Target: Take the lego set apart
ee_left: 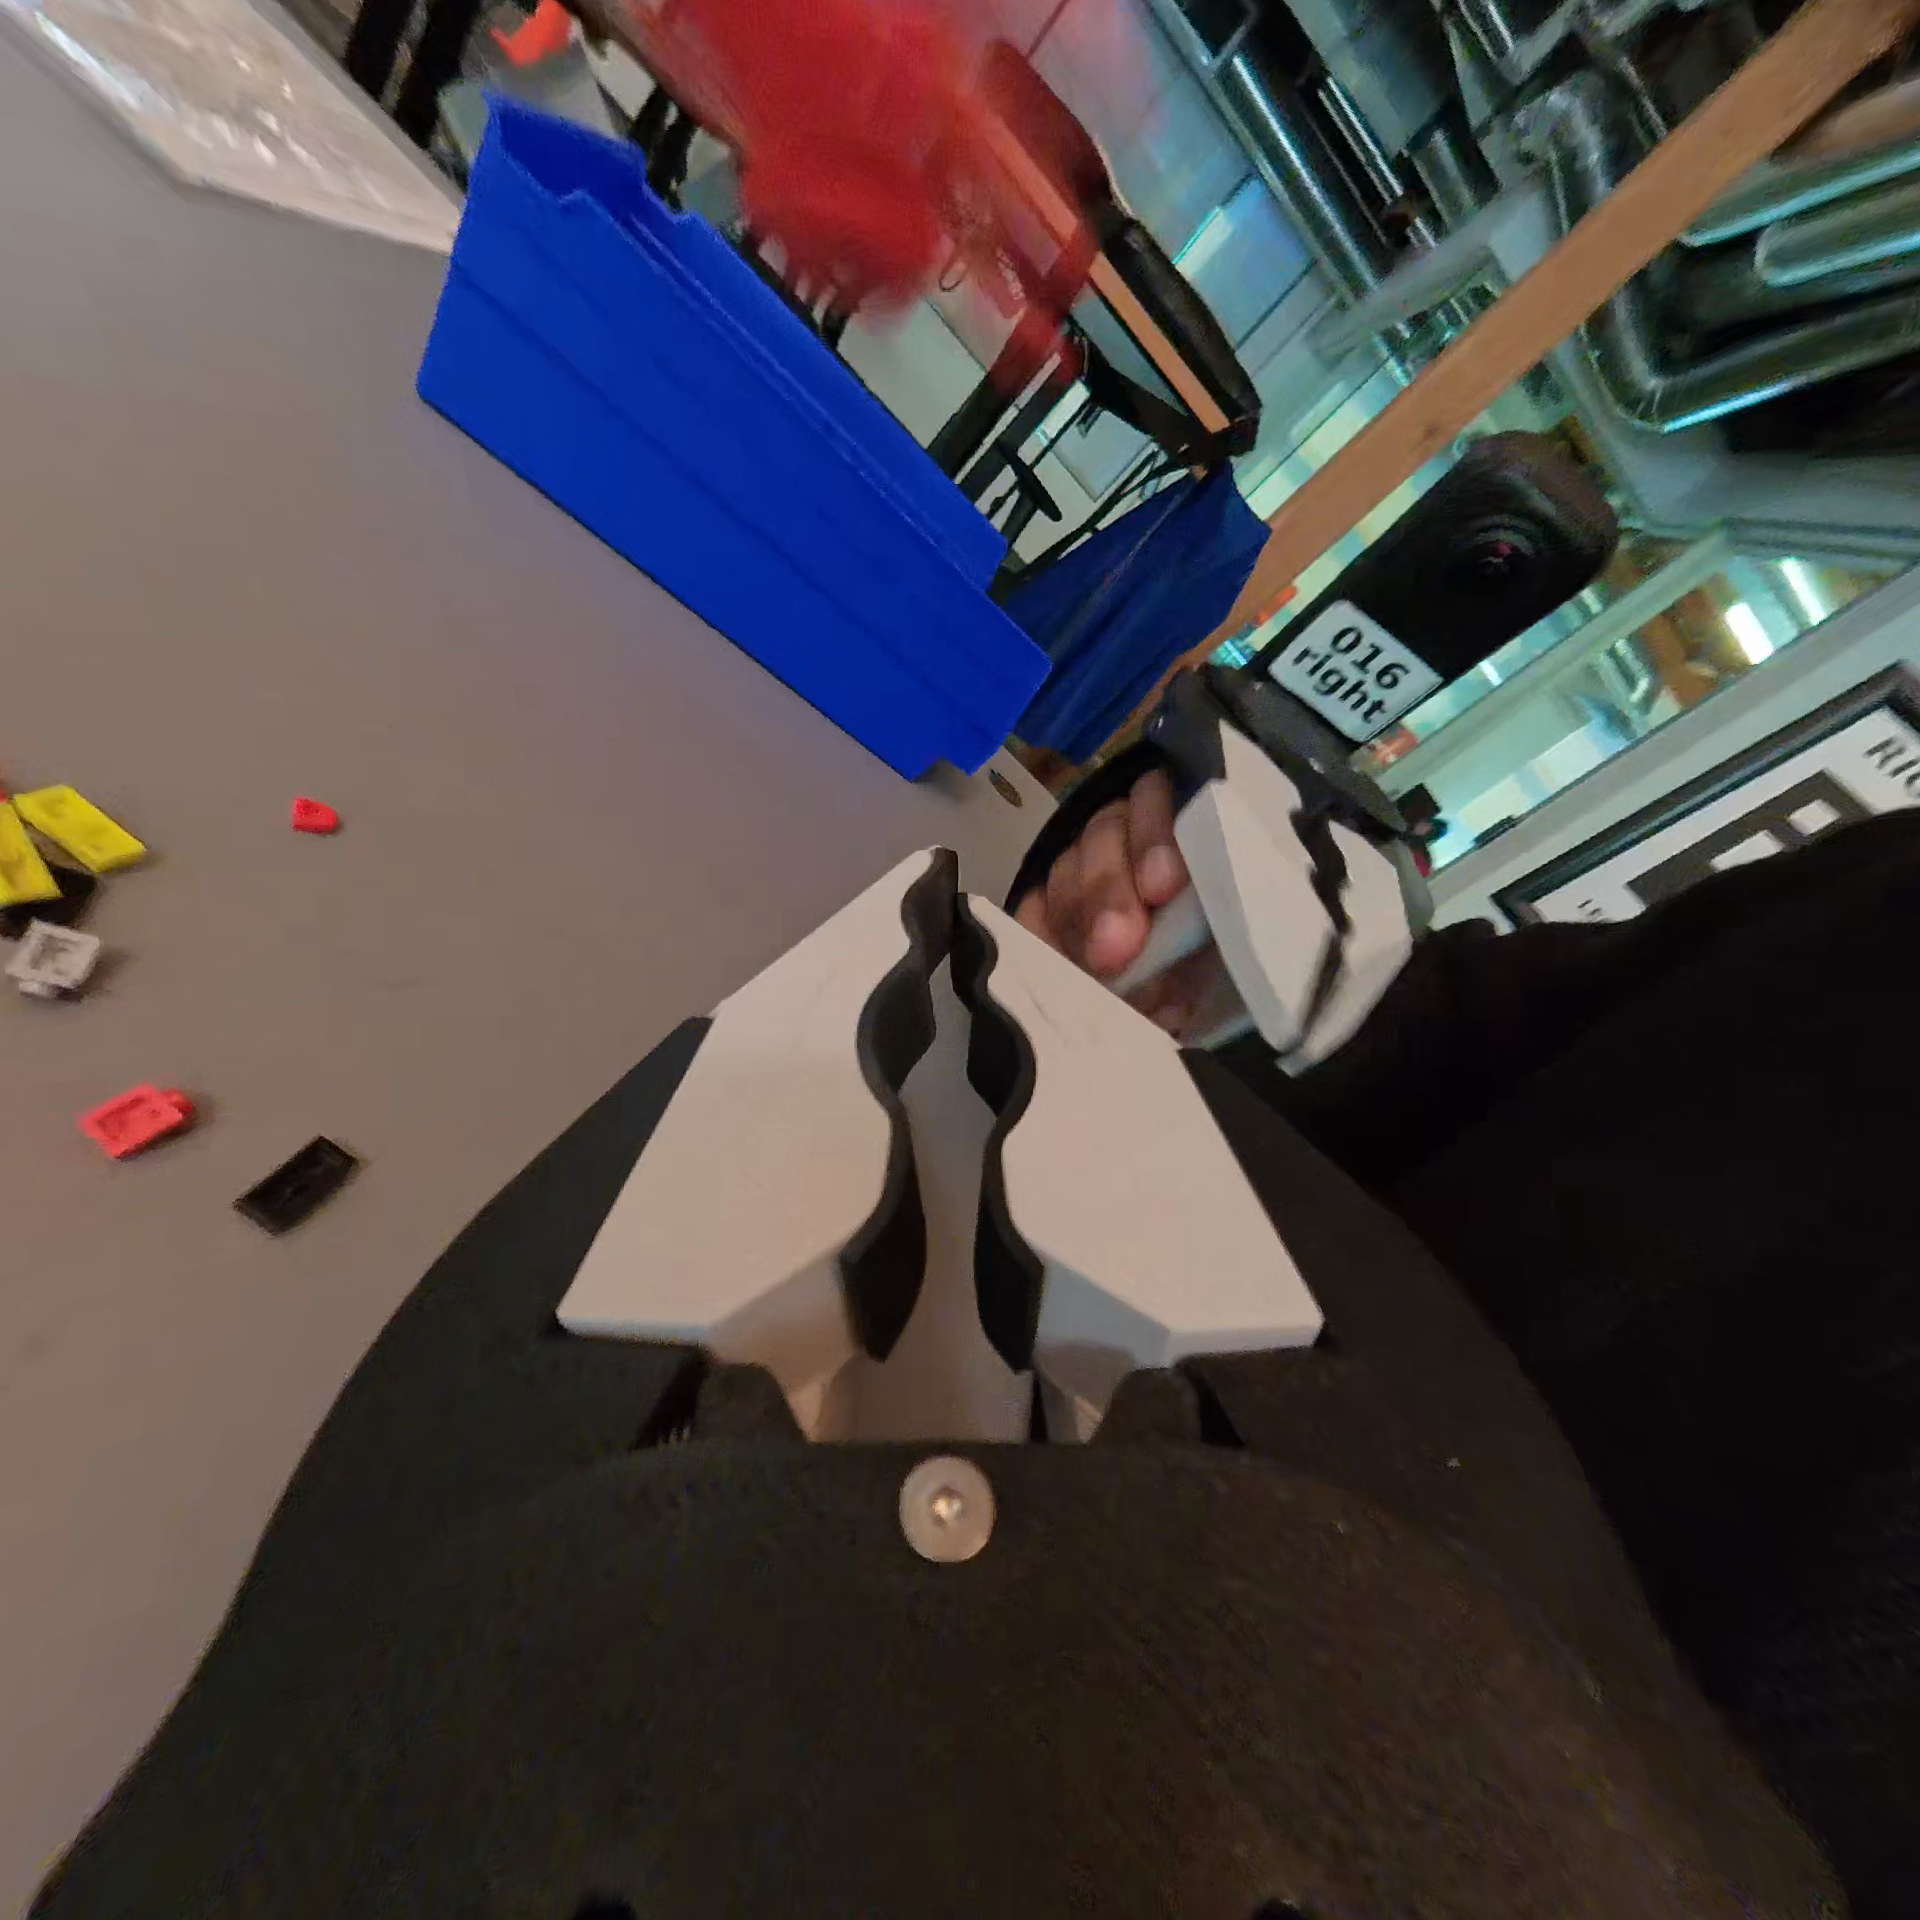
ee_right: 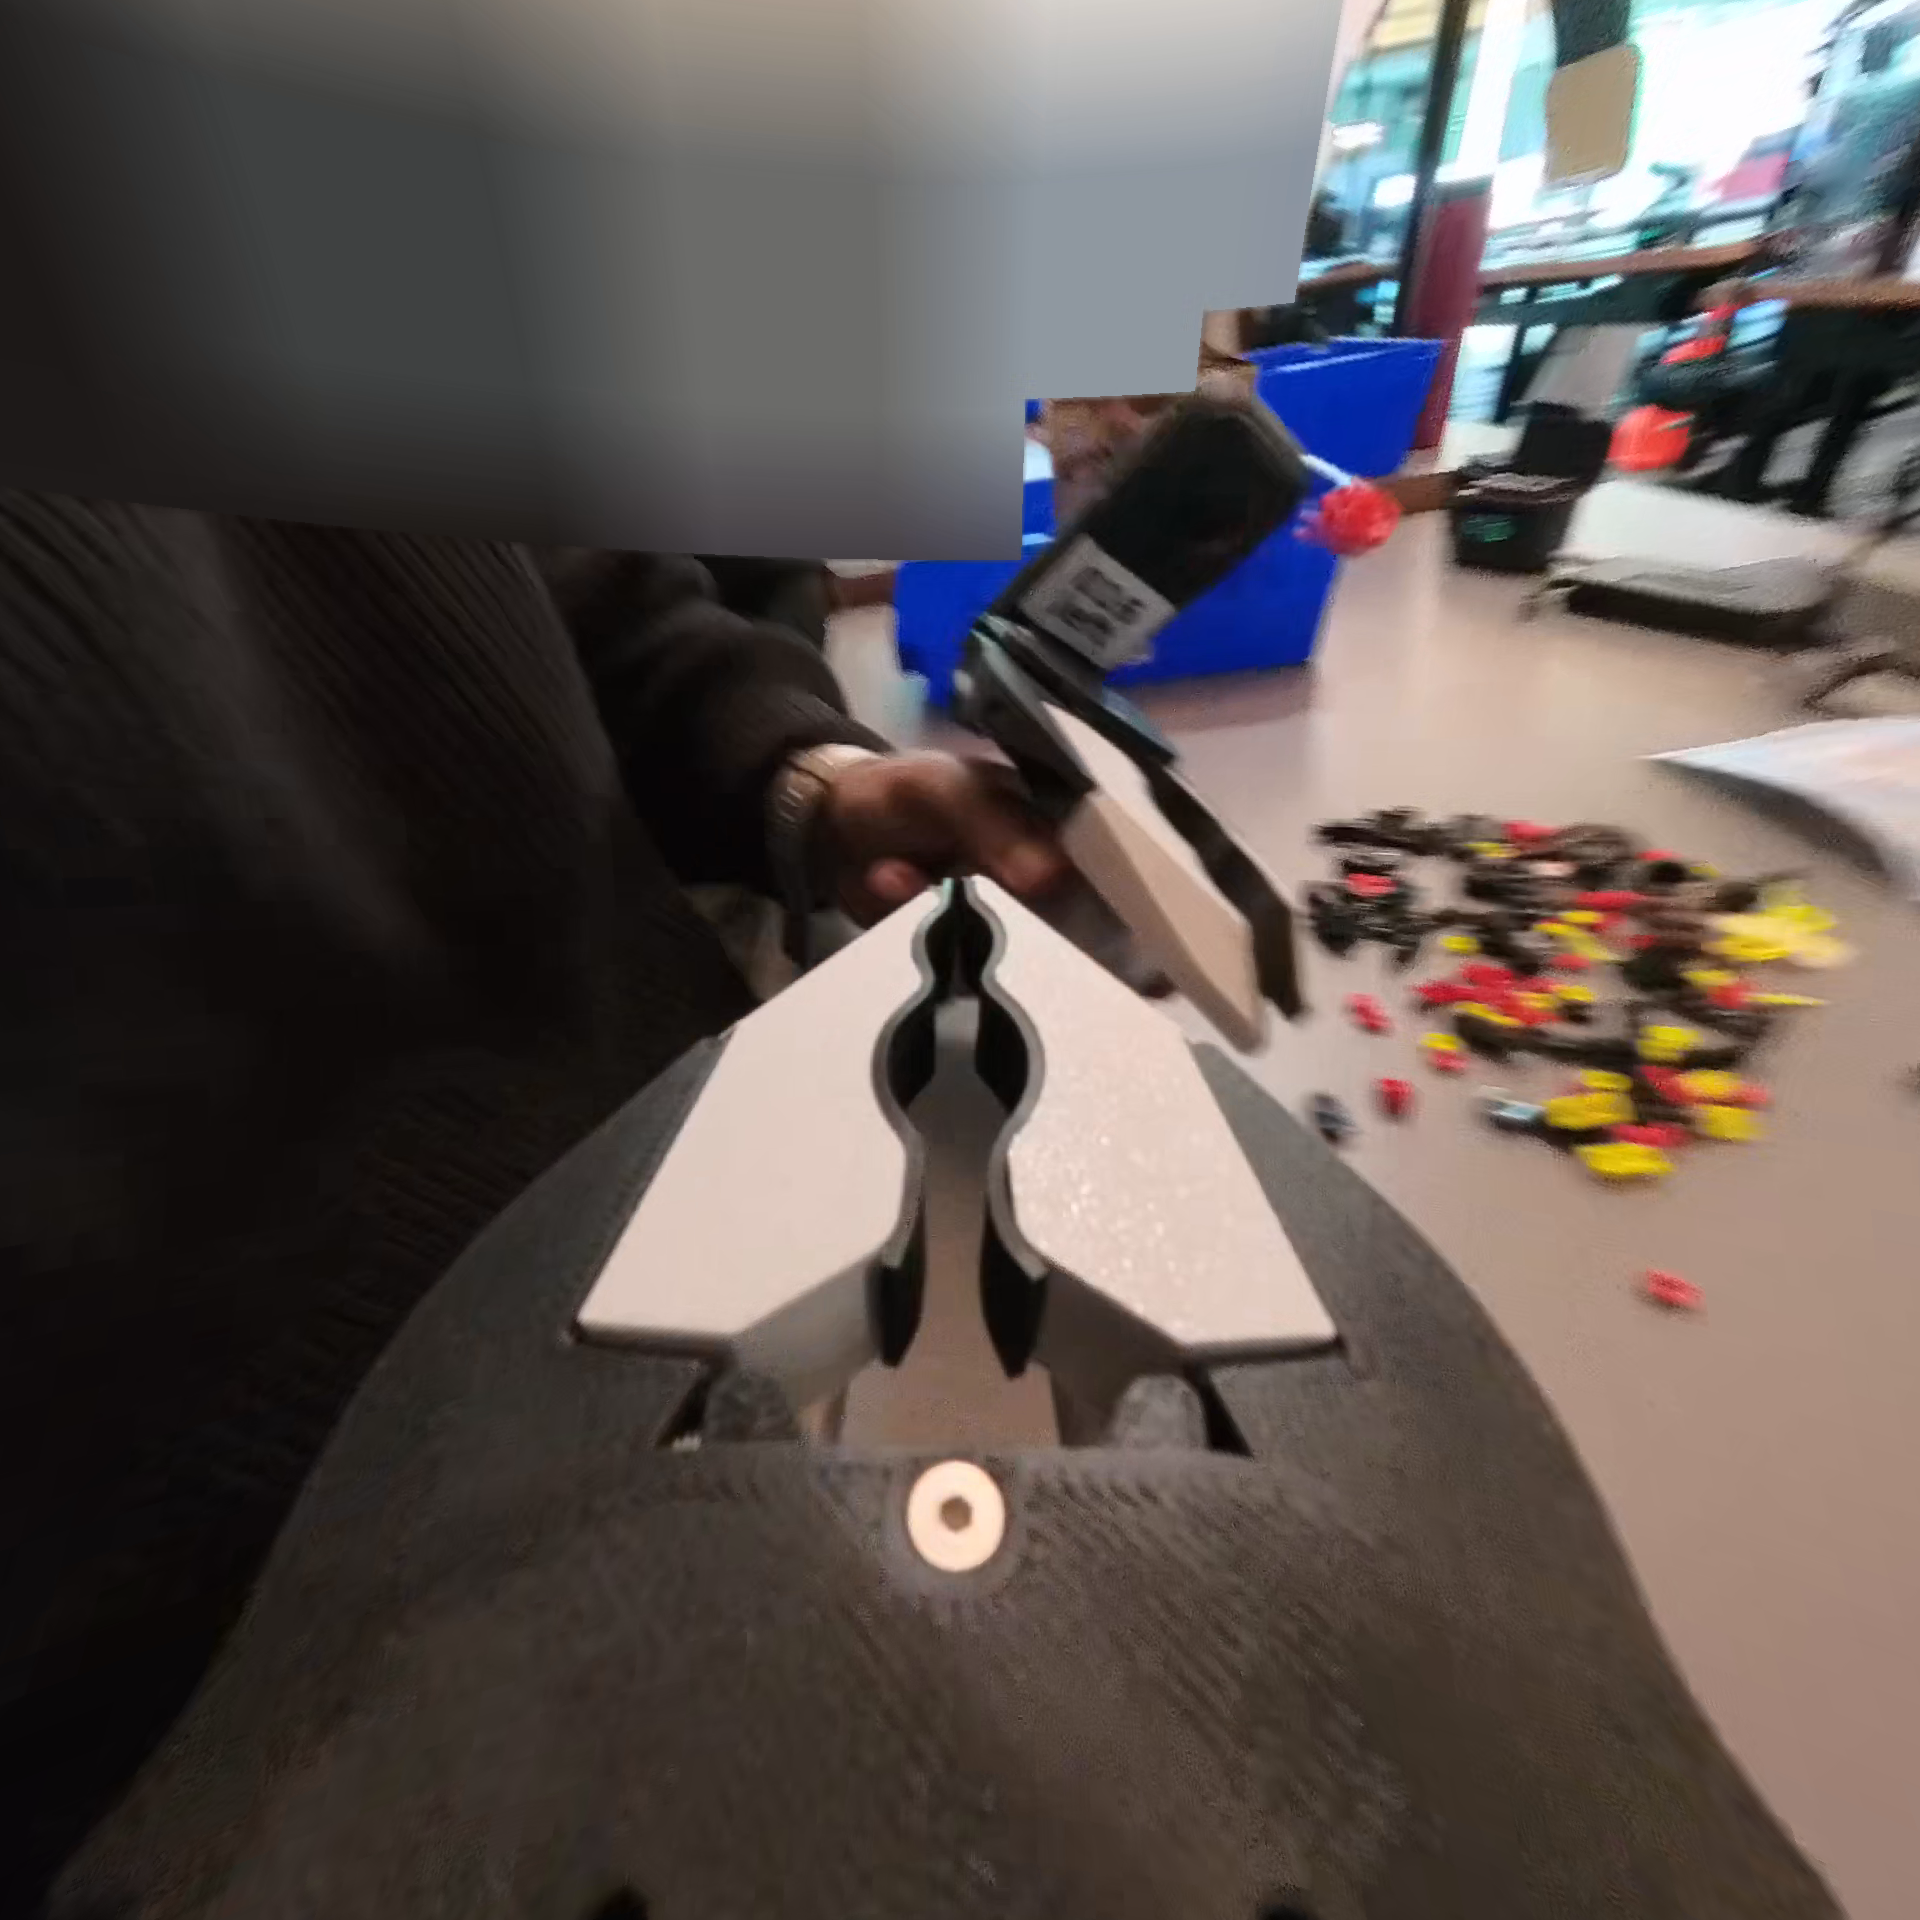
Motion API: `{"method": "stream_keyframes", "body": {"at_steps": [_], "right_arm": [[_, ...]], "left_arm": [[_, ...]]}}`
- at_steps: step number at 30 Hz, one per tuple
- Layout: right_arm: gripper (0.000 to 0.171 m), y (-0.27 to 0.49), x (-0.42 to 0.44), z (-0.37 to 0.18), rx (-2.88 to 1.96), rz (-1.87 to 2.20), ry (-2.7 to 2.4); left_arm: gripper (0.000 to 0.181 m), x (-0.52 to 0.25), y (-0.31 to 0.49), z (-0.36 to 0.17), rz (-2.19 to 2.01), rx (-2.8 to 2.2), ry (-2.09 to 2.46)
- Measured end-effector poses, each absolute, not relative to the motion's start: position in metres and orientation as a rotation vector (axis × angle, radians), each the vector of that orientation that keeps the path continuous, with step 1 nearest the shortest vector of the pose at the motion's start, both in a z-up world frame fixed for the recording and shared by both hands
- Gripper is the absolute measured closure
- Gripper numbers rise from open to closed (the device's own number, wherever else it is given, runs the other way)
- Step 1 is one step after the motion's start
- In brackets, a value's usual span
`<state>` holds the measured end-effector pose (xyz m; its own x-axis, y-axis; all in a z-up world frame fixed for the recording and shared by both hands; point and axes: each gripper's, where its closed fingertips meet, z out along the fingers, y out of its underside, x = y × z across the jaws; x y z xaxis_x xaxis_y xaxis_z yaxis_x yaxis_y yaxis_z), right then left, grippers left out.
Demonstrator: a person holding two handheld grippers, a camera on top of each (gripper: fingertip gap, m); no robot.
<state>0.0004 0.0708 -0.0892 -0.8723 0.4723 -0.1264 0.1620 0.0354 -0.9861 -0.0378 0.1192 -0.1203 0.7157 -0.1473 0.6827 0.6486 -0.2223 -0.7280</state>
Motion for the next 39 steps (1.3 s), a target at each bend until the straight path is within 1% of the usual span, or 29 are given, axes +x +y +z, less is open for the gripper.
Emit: {"method": "stream_keyframes", "body": {"at_steps": [1,6,12,15,17,23,26,28,29,32,33,34,35,36,37,38,39], "right_arm": [[0.171,0.081,-0.004,-0.091,-0.656,1.85,-2.07],[0.171,0.115,-0.019,-0.09,-0.807,1.843,-1.934],[0.171,0.115,-0.021,-0.095,-0.916,1.951,-1.879],[0.171,0.116,-0.021,-0.095,-0.972,2.043,-1.846],[0.17,0.118,-0.024,-0.097,-0.976,2.014,-1.839],[0.15,0.128,-0.032,-0.094,-0.828,1.734,-1.772],[0.141,0.125,-0.033,-0.103,-0.73,1.554,-1.818],[0.135,0.122,-0.034,-0.107,-0.73,1.53,-1.827],[0.132,0.121,-0.034,-0.107,-0.743,1.545,-1.819],[0.119,0.129,-0.034,-0.105,-0.818,1.587,-1.777],[0.119,0.133,-0.032,-0.102,-0.836,1.591,-1.771],[0.133,0.135,-0.027,-0.099,-0.846,1.613,-1.79],[0.158,0.134,-0.02,-0.093,-0.83,1.658,-1.818],[0.171,0.133,-0.014,-0.088,-0.818,1.703,-1.837],[0.171,0.135,-0.012,-0.085,-0.83,1.726,-1.835],[0.168,0.14,-0.012,-0.085,-0.856,1.727,-1.823],[0.16,0.146,-0.014,-0.087,-0.891,1.711,-1.805]], "left_arm": [[0.181,-0.039,0.118,-0.118,-0.739,-1.646,-0.398],[0.181,-0.043,0.121,-0.133,-0.776,-1.696,-0.45],[0.181,-0.03,0.123,-0.139,-0.821,-1.717,-0.432],[0.181,-0.024,0.124,-0.141,-0.757,-1.766,-0.373],[0.181,-0.024,0.124,-0.142,-0.714,-1.783,-0.347],[0.181,-0.042,0.123,-0.139,-0.638,-1.768,-0.377],[0.181,-0.057,0.119,-0.136,-0.609,-1.742,-0.415],[0.179,-0.071,0.115,-0.135,-0.562,-1.738,-0.445],[0.176,-0.081,0.112,-0.135,-0.516,-1.747,-0.461],[0.156,-0.133,0.093,-0.129,-0.265,-1.793,-0.526],[0.15,-0.156,0.081,-0.123,-0.15,-1.812,-0.539],[0.146,-0.182,0.067,-0.115,-0.028,-1.837,-0.542],[0.142,-0.211,0.051,-0.109,0.101,-1.872,-0.548],[0.134,-0.246,0.032,-0.103,0.228,-1.917,-0.574],[0.129,-0.278,0.012,-0.097,0.327,-1.969,-0.617],[0.128,-0.308,-0.007,-0.092,0.391,-2.033,-0.654],[0.126,-0.341,-0.028,-0.088,0.457,-2.109,-0.71]]}}
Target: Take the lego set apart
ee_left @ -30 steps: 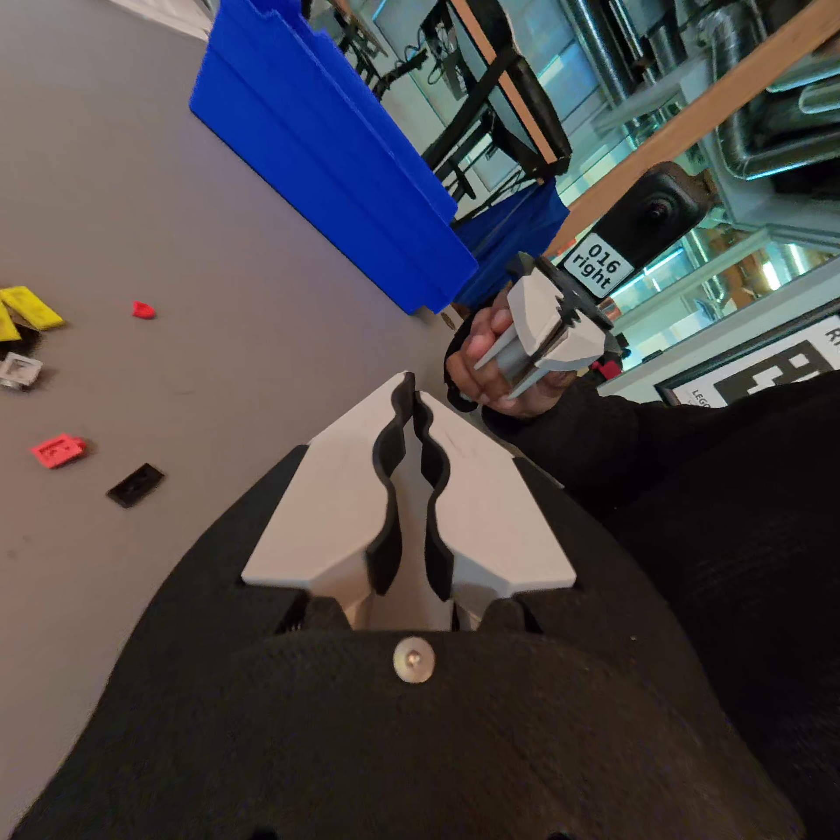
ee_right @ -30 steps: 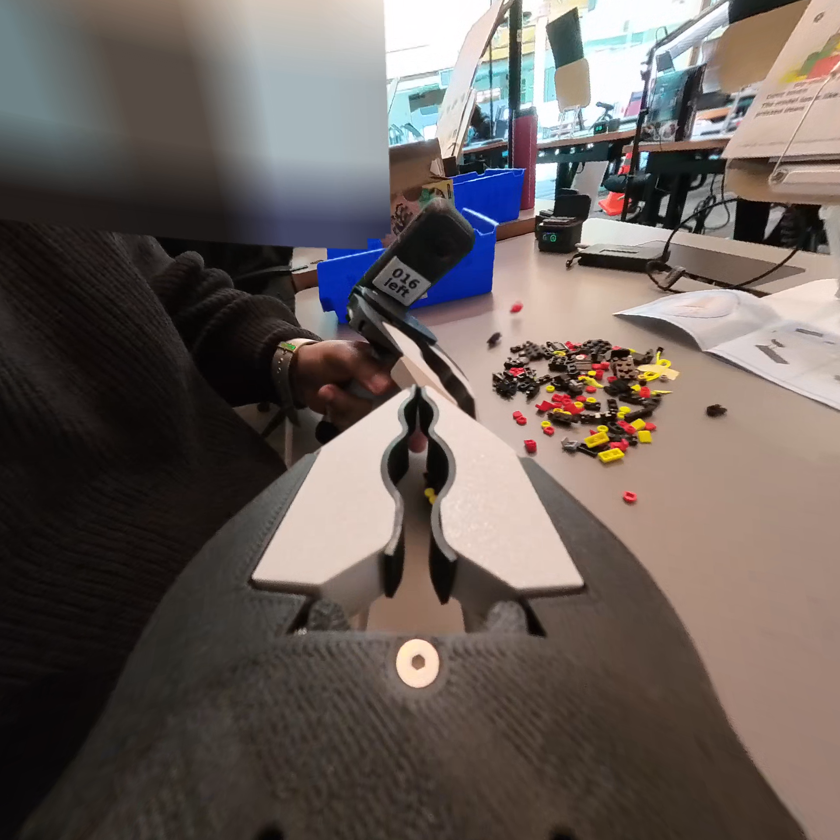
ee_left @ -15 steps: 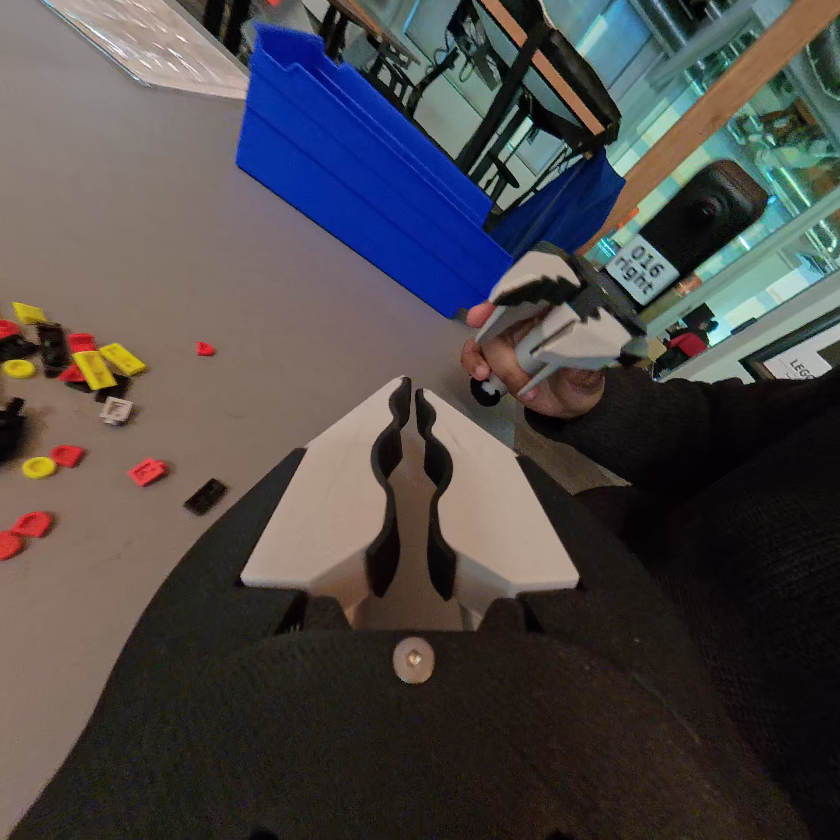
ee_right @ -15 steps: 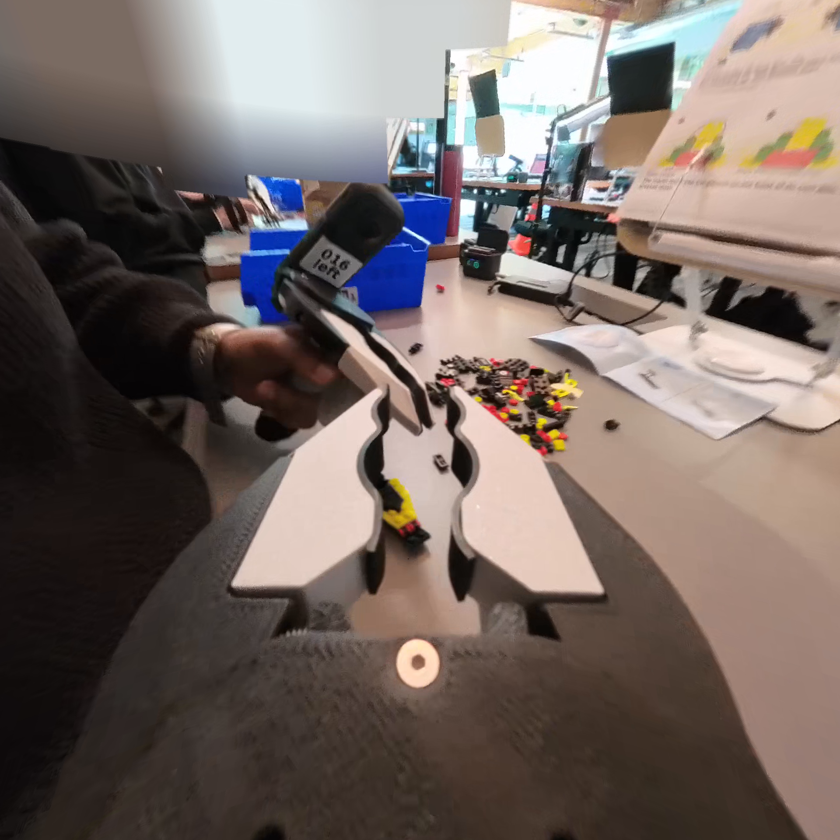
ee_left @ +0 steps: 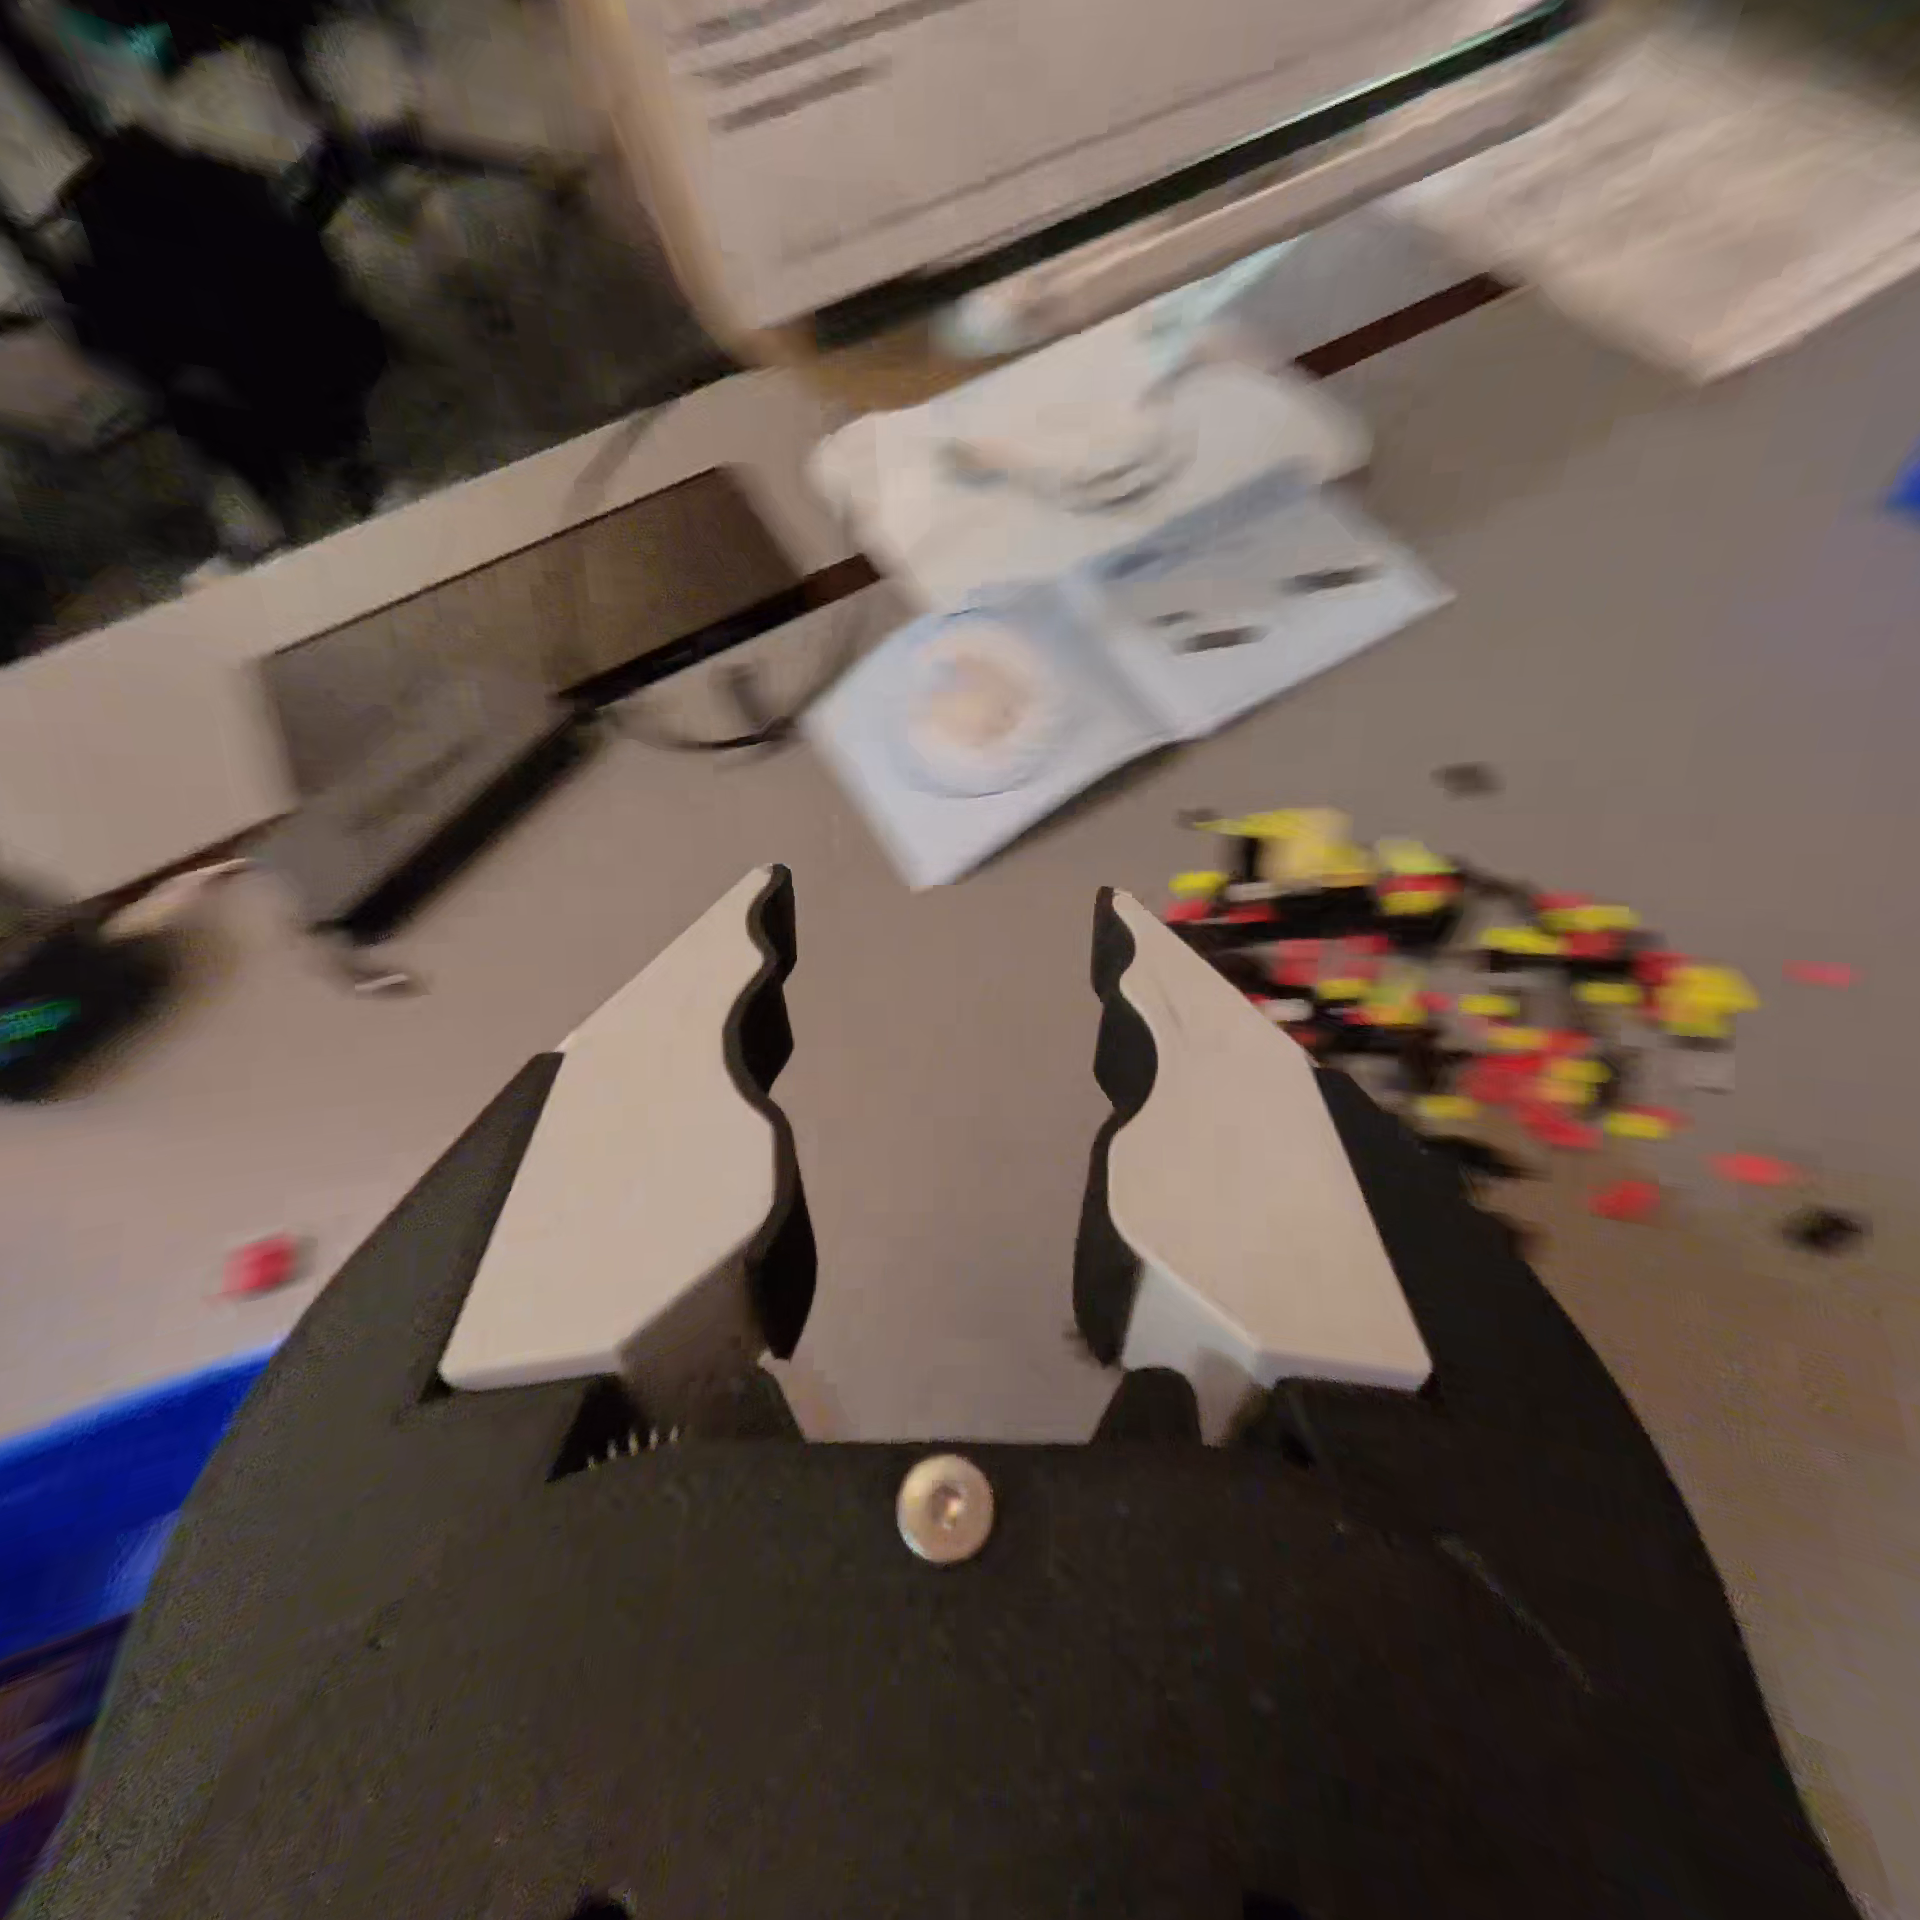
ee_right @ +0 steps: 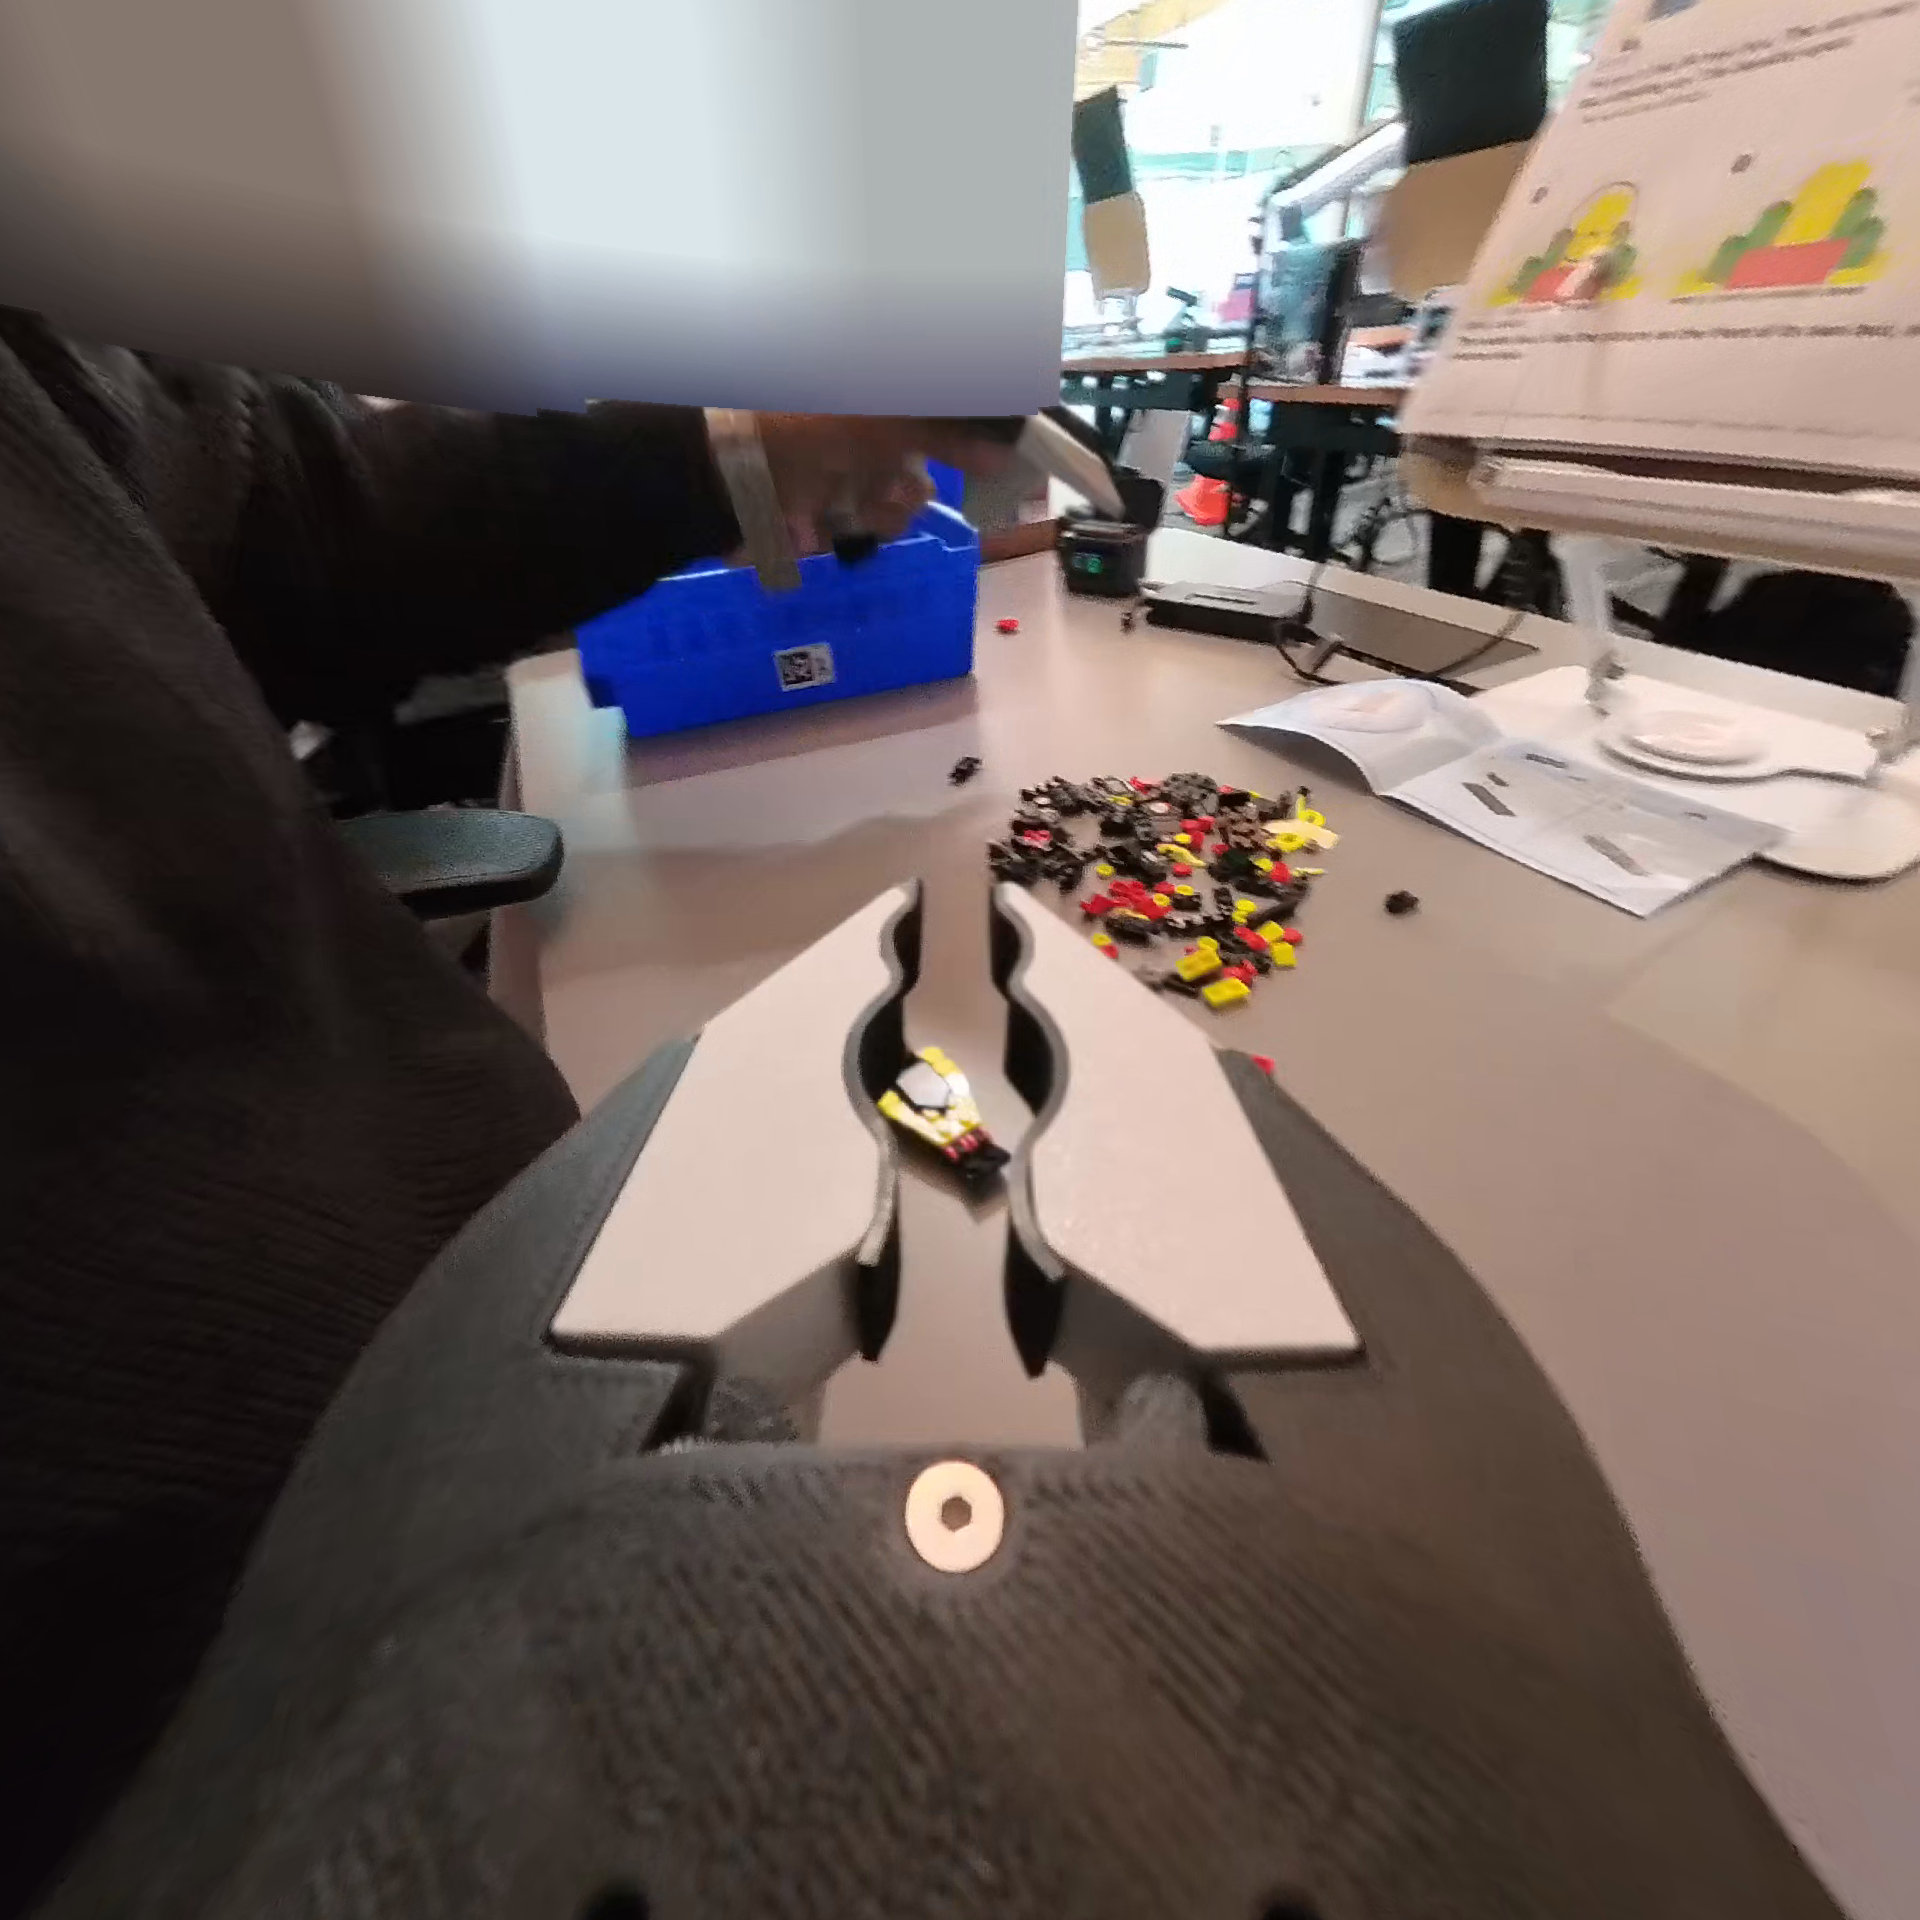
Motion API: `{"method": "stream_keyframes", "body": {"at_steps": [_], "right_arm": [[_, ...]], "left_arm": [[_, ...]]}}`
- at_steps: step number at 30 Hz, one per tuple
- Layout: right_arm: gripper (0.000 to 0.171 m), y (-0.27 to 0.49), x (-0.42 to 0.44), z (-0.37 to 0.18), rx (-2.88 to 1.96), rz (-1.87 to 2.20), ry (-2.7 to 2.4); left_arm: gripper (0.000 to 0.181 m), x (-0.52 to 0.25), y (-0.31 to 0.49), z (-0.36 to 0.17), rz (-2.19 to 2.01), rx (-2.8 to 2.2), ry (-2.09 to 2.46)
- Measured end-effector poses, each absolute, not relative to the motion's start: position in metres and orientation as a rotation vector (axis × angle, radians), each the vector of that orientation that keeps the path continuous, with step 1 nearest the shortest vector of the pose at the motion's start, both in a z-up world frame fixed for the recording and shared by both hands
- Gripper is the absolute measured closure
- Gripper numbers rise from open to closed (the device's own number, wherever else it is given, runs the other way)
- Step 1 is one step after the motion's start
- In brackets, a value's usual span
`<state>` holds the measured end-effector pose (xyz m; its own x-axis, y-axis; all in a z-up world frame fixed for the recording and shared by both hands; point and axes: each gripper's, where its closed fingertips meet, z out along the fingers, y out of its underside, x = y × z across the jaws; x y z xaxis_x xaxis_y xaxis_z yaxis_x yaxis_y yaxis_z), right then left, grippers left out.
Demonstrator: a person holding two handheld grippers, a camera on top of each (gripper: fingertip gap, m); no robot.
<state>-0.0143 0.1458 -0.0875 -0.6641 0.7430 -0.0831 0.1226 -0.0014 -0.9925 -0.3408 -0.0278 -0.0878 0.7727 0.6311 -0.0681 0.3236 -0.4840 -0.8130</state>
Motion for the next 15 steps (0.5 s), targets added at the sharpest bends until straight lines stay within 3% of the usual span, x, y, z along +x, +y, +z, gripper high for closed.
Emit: {"method": "stream_keyframes", "body": {"at_steps": [3,6,9,15], "right_arm": [[0.153,0.156,-0.017,-0.098,-0.937,1.687,-1.806],[0.151,0.162,-0.023,-0.11,-0.98,1.673,-1.839],[0.15,0.17,-0.026,-0.117,-1.027,1.683,-1.843],[0.154,0.199,-0.038,-0.121,-1.088,1.629,-1.76]], "left_arm": [[0.128,-0.425,-0.097,-0.099,0.541,-2.433,-0.901],[0.131,-0.466,-0.174,-0.143,0.337,-2.818,-1.209],[0.157,-0.489,-0.219,-0.175,0.138,-2.851,-1.569],[0.151,-0.496,-0.248,-0.211,-0.025,-2.997,-1.705]]}}
